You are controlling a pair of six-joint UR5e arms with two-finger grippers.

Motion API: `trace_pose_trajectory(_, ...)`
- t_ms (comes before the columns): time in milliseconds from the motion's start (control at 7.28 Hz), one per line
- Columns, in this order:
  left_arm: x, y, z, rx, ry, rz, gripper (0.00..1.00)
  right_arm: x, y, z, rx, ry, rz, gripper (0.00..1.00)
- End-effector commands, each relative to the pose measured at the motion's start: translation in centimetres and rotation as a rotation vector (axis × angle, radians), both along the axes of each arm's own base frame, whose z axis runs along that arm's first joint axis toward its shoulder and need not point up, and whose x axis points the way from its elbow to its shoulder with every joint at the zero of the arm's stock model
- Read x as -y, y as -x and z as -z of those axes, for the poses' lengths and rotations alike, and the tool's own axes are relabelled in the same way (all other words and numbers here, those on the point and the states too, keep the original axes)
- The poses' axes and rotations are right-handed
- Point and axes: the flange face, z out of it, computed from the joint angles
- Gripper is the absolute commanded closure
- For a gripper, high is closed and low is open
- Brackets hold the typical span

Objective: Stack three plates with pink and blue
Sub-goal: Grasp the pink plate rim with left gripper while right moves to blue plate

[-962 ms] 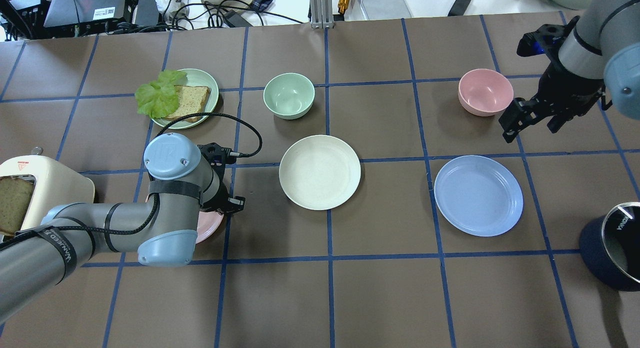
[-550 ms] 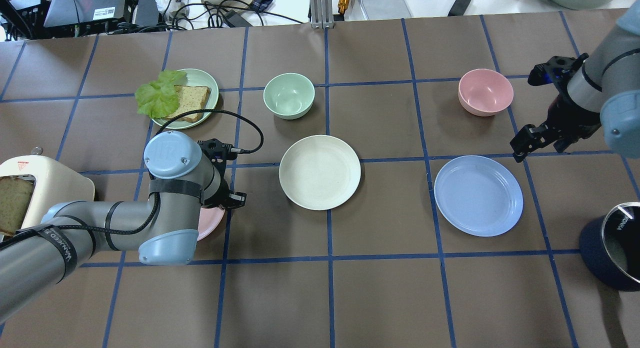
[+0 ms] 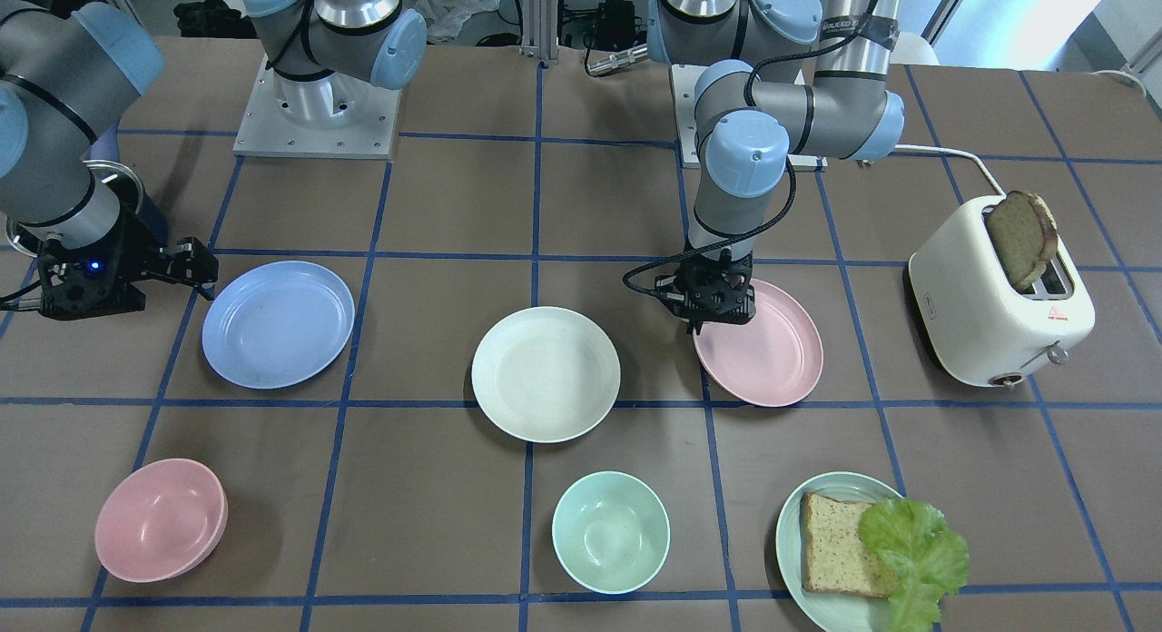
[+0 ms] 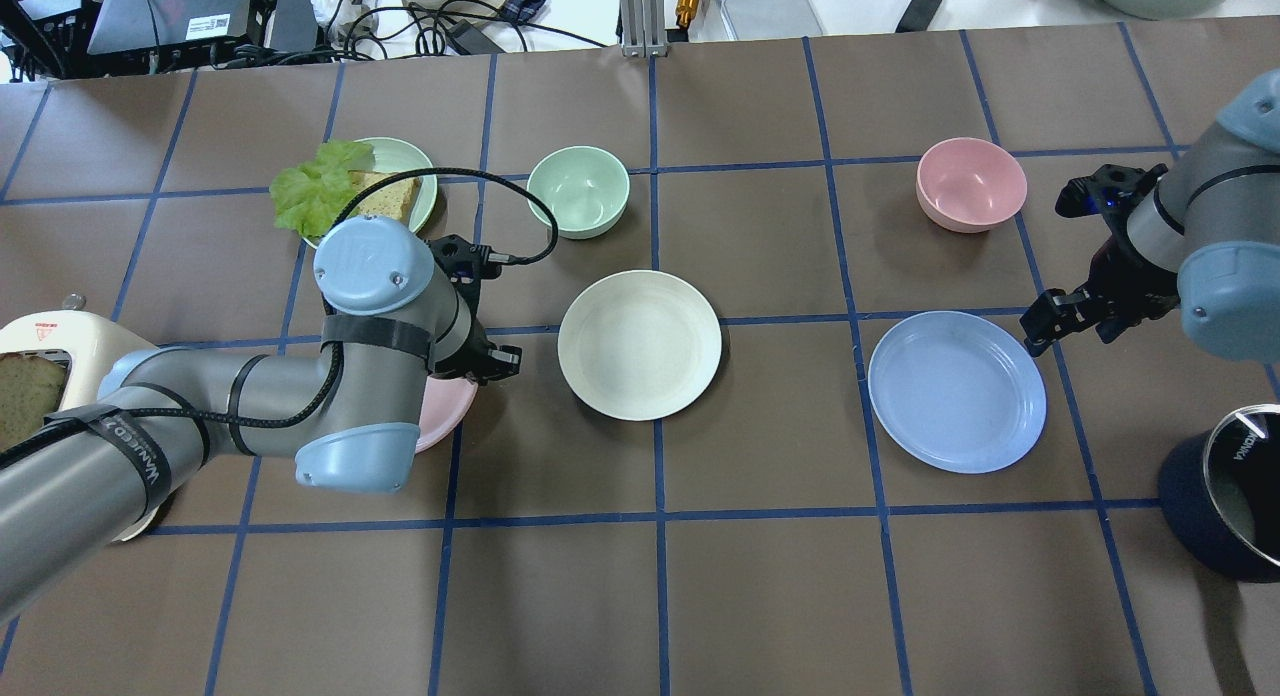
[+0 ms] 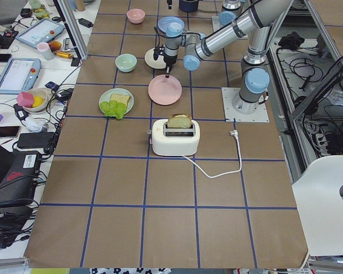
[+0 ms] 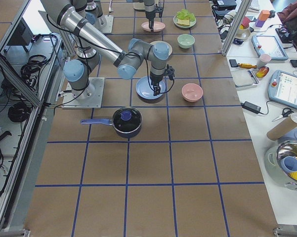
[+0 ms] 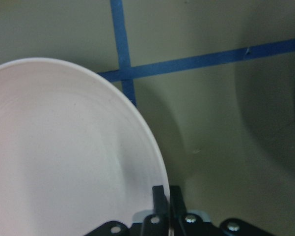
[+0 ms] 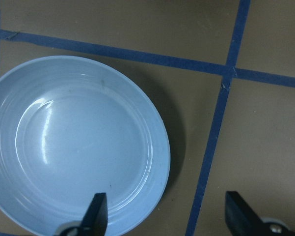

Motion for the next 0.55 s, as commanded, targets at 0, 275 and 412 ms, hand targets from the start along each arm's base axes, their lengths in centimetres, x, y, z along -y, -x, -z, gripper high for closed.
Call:
trace_pose_trajectory(0, 2.2, 4.6, -4.3, 0.002, -0.024, 0.022, 1.0, 0.1, 0.9, 1.4, 0.009, -0.022, 0.033, 0.18)
trace_pose_trajectory(275, 4.1, 8.4, -6.2, -0.024, 0.004, -0.023, 1.0, 0.3, 1.1, 2.6, 0.016, -0.047, 0.082, 0.26)
trace_pose_trajectory(412, 3.4, 11.4, -5.6, 0.004, -0.04, 0.028, 1.0, 0.4, 1.2, 3.0, 0.02, -0.05, 0.093, 0.28)
